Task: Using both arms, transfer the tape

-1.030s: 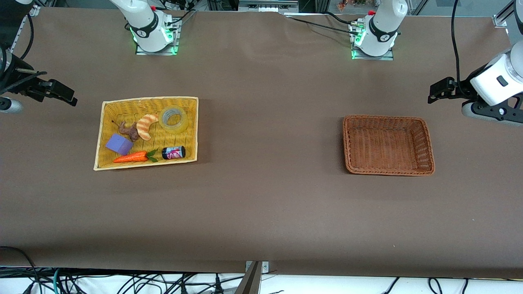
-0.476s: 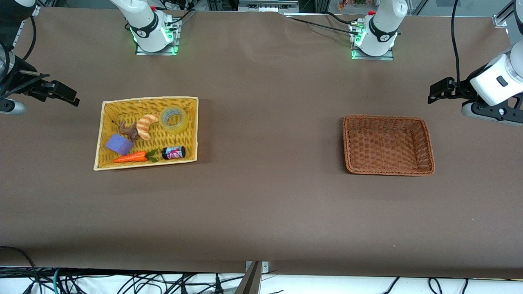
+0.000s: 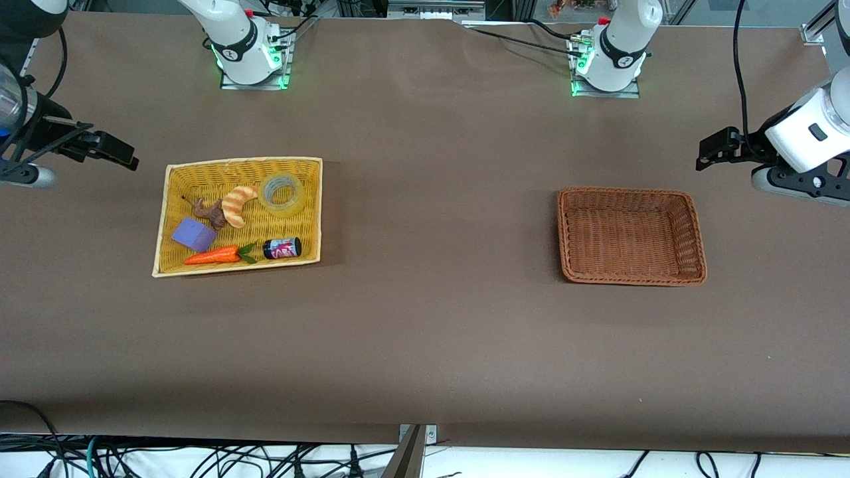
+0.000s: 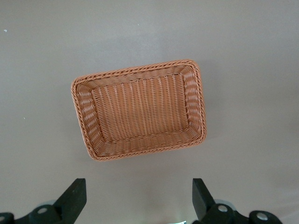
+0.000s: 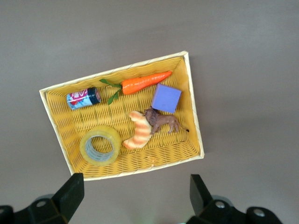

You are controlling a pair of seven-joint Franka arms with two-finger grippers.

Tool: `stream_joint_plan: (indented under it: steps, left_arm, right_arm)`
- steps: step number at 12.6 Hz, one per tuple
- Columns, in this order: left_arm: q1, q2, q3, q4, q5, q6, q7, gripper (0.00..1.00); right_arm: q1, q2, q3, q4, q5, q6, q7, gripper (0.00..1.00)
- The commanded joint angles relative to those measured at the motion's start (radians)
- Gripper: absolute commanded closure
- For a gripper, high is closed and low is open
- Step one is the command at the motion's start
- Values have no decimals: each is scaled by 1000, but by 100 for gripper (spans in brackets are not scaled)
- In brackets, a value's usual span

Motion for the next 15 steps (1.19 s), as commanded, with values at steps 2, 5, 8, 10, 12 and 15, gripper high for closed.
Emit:
stream_joint_plan:
  steps: [2,5,8,10,12,15]
  left_arm:
    - [5,13,1,27,-25,0,19,0]
    - [5,13,-1,27,-25,0,19,0]
    - [5,13,1,27,-25,0,19,0]
    - [5,13,0,27,-25,0,19,0]
    - [5,13,-1,27,-25,0,19,0]
    - [5,13,1,27,-25,0,19,0]
  right_arm:
    - [49,50,2,5,13,-15,-14,0]
    - [145,115,2,-6,12,-66,-100,0]
    - [187,123,2,-174,4,140,-127,0]
    - [187,113,4,-324,4,292,-233,0]
    - [187,103,8,-482,4,497,-241,0]
    - [187,163,57,-636,2,801,-253,0]
